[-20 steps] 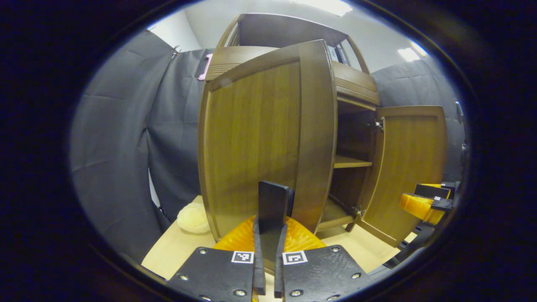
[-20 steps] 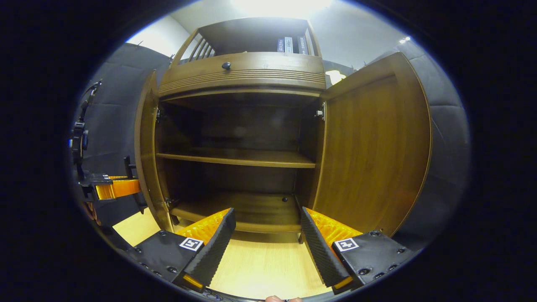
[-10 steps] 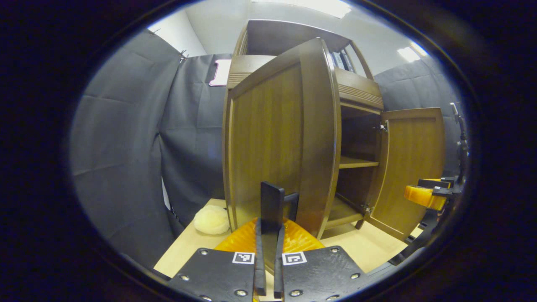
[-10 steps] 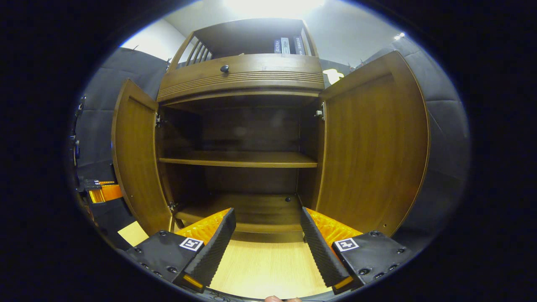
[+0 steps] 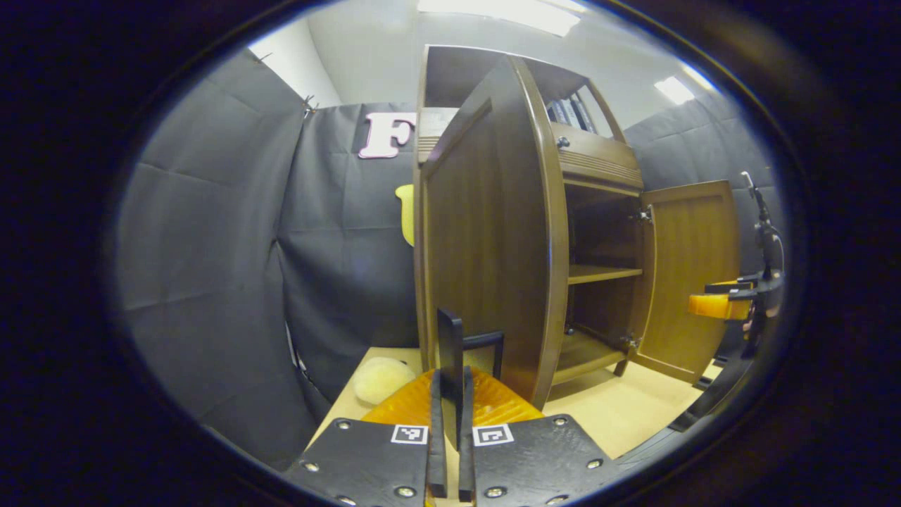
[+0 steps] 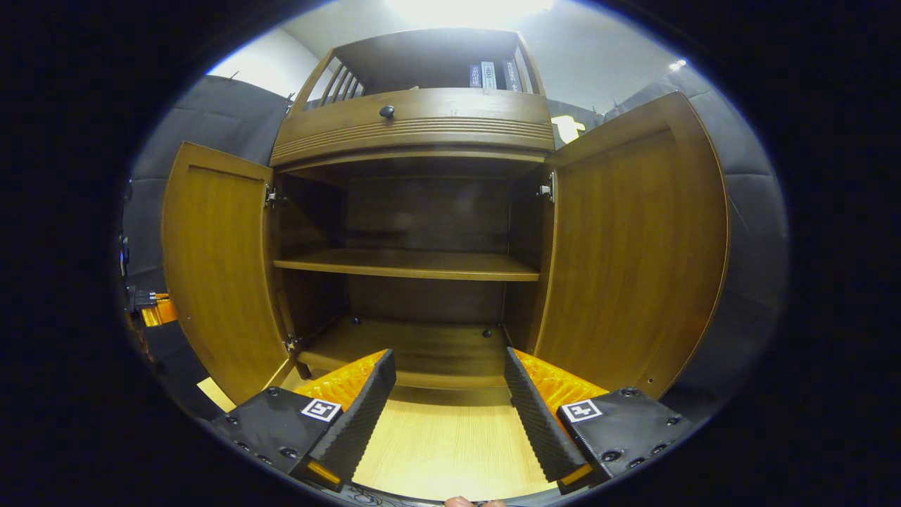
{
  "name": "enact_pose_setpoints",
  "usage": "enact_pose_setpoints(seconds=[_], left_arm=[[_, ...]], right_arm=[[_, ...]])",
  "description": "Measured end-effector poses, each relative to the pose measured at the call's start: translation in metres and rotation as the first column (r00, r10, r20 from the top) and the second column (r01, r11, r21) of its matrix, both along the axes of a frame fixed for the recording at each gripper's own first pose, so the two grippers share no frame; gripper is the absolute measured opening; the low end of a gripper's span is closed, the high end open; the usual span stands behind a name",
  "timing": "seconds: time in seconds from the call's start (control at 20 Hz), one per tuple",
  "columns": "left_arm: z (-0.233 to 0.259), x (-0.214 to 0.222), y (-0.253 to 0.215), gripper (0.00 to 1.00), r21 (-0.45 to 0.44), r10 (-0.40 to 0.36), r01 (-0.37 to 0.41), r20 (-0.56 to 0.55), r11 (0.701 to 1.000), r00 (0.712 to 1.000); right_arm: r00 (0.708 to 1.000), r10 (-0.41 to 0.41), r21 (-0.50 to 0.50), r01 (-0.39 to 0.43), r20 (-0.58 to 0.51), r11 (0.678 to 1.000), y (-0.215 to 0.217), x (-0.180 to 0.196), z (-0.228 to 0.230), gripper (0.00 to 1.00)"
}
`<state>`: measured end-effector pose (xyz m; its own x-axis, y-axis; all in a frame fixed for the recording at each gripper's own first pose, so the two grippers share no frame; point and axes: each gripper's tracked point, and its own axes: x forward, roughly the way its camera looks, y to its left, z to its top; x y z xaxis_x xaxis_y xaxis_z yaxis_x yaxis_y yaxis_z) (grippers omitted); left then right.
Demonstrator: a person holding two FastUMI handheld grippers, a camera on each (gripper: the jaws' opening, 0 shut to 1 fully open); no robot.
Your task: Open the right door of the double-door shoe cabinet with the right hand, and open the left door with the left hand.
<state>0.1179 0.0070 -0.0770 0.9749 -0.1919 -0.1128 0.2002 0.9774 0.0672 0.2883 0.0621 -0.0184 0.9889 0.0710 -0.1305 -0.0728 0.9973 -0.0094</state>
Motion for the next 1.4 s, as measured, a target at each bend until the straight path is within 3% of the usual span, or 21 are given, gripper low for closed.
enact_pose_setpoints(seconds=[0.3, 0.6, 0.8, 1.05, 1.2, 1.4], left_arm=[[-0.005, 0.015, 0.051, 0.08, -0.009, -0.043, 0.043, -0.012, 0.999, 0.999], [-0.006, 0.018, 0.051, 0.08, 0.003, -0.065, 0.065, -0.029, 0.998, 0.997], [-0.005, 0.014, 0.054, 0.08, 0.012, -0.022, 0.023, -0.062, 1.000, 0.998], [0.008, -0.023, 0.073, 0.08, 0.089, 0.038, -0.031, -0.083, 0.996, 0.996], [0.028, -0.057, 0.086, 0.08, 0.103, 0.145, -0.137, -0.075, 0.985, 0.987], [0.062, -0.110, 0.061, 0.61, 0.039, 0.222, -0.221, -0.029, 0.975, 0.975]], right_arm=[[1.000, -0.018, -0.041, 0.018, -0.002, 0.999, -0.010, -0.003, 0.004, 0.97], [0.999, -0.038, -0.077, 0.037, -0.005, 0.996, -0.024, -0.006, 0.013, 0.97], [0.999, -0.028, -0.081, 0.030, 0.020, 0.996, -0.028, 0.001, 0.017, 0.97], [0.999, 0.040, -0.073, -0.039, 0.016, 0.997, -0.023, 0.008, 0.015, 0.97], [0.998, 0.059, -0.038, -0.059, 0.001, 0.998, -0.023, 0.006, 0.009, 0.97], [0.994, 0.101, 0.012, -0.100, -0.046, 0.995, -0.017, 0.002, -0.001, 0.98]])
